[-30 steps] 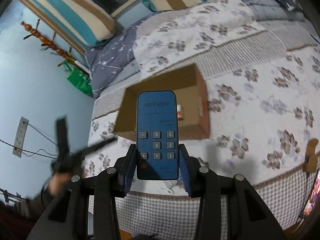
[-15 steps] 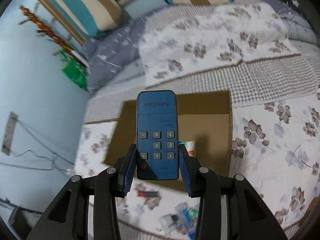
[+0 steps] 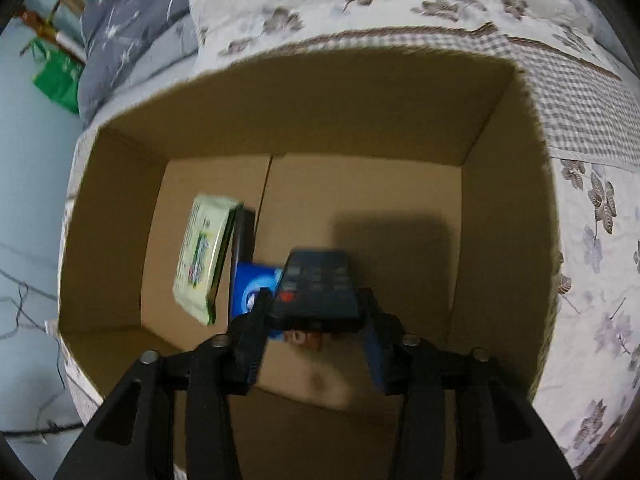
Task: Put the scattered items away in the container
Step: 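Drop the blue remote into the box with the right tool, then grasp the red lighter with the left tool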
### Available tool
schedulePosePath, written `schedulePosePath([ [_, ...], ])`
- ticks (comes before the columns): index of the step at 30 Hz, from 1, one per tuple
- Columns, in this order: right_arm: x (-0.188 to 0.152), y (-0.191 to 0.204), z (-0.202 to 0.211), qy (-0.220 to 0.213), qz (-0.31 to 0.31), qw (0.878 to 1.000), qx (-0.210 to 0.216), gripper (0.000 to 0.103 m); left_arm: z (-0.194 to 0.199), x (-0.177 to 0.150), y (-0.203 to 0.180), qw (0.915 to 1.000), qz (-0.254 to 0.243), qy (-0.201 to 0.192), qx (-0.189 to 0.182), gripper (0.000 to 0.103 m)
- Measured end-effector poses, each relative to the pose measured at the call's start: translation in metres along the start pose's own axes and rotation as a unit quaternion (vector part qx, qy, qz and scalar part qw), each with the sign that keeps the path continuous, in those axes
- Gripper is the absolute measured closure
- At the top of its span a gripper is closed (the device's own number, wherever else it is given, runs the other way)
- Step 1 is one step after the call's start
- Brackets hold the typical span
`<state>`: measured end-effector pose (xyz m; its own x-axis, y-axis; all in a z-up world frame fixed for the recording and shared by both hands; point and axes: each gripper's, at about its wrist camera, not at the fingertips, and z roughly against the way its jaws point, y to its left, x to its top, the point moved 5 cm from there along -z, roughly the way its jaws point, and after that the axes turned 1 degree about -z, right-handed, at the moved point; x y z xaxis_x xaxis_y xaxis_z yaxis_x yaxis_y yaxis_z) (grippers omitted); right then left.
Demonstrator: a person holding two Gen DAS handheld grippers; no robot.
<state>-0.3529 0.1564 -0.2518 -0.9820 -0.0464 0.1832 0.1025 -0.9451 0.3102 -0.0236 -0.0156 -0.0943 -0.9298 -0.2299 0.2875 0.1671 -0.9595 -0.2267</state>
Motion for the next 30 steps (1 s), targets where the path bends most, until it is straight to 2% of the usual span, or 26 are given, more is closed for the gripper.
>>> schedulePosePath([
  [5, -0.039, 0.007, 0.059, -0.035, 0.004, 0.999, 0.028, 0.0, 0.0, 0.005, -0.01, 0.9996, -0.021, -0.009, -0.017, 0.064],
  [7, -0.071, 0.001, 0.092, -0.05, -0.005, 0.998, 0.045, 0.0, -0.001, 0.006, -0.013, 0.9994, -0.027, -0.01, -0.022, 0.064],
  [10, -0.13, -0.015, 0.127, -0.046, -0.023, 0.997, 0.063, 0.0, -0.004, 0.007, -0.015, 0.999, -0.029, -0.008, -0.032, 0.064],
  [13, -0.184, -0.036, 0.147, -0.036, -0.044, 0.997, 0.05, 0.0, -0.013, 0.009, -0.014, 0.9985, -0.044, -0.005, -0.032, 0.063],
  [18, -0.268, -0.06, 0.173, -0.023, -0.073, 0.997, 0.027, 0.0, -0.048, 0.019, -0.01, 0.9932, -0.115, -0.009, -0.012, 0.063],
  [23, -0.308, -0.057, 0.185, -0.032, -0.085, 0.996, 0.017, 0.0, -0.113, 0.04, -0.013, 0.9795, -0.201, 0.0, -0.013, 0.063],
  [26, -0.322, -0.051, 0.186, -0.027, -0.084, 0.996, 0.005, 0.0, -0.159, 0.054, -0.021, 0.9618, -0.273, 0.003, -0.012, 0.063],
  [30, -0.343, -0.05, 0.182, -0.028, -0.118, 0.993, 0.003, 0.0, -0.214, 0.064, -0.027, 0.9377, -0.346, 0.029, 0.004, 0.063],
])
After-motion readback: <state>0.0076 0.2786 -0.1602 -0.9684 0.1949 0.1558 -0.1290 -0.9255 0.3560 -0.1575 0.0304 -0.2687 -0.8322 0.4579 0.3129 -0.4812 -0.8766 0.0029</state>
